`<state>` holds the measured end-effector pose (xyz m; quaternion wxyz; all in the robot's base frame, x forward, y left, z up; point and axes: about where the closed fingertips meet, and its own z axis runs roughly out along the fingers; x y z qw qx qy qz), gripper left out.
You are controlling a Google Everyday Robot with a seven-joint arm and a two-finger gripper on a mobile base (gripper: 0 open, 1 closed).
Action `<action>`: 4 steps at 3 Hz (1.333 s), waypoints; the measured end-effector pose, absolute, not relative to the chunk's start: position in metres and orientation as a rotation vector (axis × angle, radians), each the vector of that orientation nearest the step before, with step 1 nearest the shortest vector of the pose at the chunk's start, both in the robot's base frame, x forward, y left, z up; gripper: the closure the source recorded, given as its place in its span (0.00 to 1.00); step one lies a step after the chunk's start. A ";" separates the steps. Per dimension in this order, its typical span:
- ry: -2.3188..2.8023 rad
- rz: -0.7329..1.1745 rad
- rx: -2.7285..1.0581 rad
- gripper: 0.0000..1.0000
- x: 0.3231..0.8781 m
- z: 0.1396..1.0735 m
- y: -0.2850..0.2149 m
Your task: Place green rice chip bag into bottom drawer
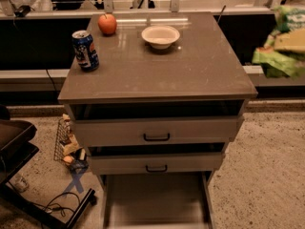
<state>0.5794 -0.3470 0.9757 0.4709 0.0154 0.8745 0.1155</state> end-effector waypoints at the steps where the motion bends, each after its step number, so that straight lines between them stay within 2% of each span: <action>1: 2.259 0.325 0.120 1.00 0.530 0.924 -0.396; 2: 2.356 0.261 0.084 1.00 0.482 0.890 -0.420; 3: 2.478 0.214 -0.066 1.00 0.451 0.841 -0.423; 4: 2.484 0.225 -0.074 1.00 0.450 0.832 -0.414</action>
Offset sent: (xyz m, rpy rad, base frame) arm -0.1908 -0.0954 -0.1544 -0.2168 0.3878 0.0241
